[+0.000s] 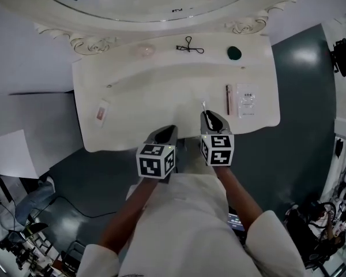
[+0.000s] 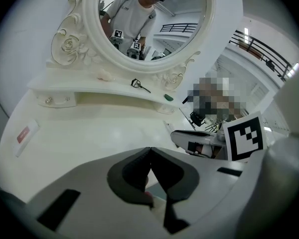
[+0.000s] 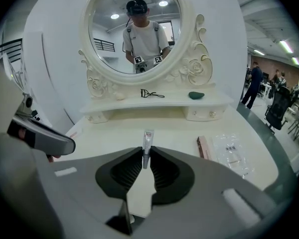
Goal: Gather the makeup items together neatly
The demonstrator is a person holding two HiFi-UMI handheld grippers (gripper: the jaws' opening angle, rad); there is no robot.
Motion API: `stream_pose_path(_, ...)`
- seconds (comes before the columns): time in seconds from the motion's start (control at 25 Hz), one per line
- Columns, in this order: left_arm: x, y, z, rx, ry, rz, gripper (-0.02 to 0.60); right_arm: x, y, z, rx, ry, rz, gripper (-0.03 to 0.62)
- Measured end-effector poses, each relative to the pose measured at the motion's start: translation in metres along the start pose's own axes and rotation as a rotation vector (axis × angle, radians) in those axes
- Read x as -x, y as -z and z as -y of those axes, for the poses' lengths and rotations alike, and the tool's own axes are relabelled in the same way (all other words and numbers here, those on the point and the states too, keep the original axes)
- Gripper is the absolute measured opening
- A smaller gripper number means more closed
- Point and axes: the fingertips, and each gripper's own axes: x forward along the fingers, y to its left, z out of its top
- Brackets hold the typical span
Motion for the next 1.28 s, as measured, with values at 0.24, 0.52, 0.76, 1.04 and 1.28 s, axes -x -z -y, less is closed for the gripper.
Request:
stream_pose_path(0.24, -0.014, 0.003, 0.016, -0.004, 0.013, -0.029, 0.009, -0.004, 0.005, 0.018, -0.015, 0.017, -0.005, 0.046)
stream_pose_path(0.52, -0.031, 0.016, 0.027, 0.022, 0.009, -0.067, 0.009, -0.01, 0.011, 0.038, -0.052, 0.028, -0.004, 0.046)
stream_pose_path(0.76, -0.043, 0.016, 0.033, 0.013, -0.001, -0.073, 0.009, -0.016, 0.019, 0.055, -0.04, 0.039, -0.02, 0.046)
stream_pose_path(1.04, -0.057, 0.007, 0.035, 0.008, -0.011, -0.068, 0.009, -0.029, 0.029, 0.074, -0.083, 0.061, -0.047, 0.046)
stream_pose_path(1.28, -0.066, 0.007, 0.039, 0.005, -0.017, -0.078, 0.009, -0.04, 0.034, 0.082, -0.101, 0.06, -0.063, 0.046)
